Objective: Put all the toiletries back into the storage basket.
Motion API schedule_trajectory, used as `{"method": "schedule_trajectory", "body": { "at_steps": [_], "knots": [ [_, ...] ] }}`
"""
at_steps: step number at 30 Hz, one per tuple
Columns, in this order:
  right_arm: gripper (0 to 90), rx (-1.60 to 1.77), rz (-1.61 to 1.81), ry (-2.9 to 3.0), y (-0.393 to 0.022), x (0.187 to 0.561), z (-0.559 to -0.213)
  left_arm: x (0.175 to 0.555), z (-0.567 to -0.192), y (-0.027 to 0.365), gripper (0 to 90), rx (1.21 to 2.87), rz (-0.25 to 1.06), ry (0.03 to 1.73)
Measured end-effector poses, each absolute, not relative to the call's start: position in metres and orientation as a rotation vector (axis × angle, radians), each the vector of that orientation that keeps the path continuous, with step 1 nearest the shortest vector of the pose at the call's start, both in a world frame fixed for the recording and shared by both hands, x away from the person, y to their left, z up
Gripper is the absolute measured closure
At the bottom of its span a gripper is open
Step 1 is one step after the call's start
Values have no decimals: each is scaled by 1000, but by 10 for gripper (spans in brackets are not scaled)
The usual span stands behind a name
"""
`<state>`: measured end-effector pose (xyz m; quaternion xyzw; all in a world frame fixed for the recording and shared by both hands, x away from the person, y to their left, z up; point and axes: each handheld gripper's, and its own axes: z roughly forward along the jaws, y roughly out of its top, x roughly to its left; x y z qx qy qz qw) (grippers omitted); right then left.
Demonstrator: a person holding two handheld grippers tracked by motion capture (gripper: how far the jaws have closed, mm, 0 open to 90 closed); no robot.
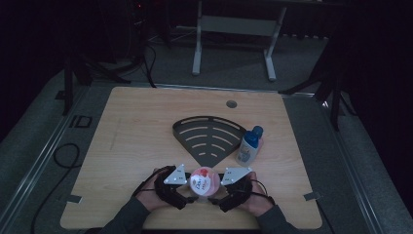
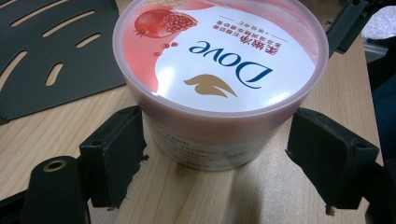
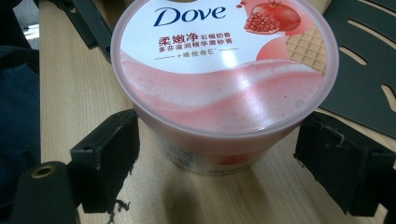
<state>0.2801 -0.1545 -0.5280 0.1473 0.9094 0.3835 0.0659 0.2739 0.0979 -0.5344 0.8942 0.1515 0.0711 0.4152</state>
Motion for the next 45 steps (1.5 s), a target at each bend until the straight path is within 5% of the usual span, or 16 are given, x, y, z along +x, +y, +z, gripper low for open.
{"method": "schedule_trajectory", "body": {
  "at_steps": [45],
  "knots": [
    [119,423,1124,2757,-148,281,-525,273,-531,99,195,2271,185,385]
  ]
}}
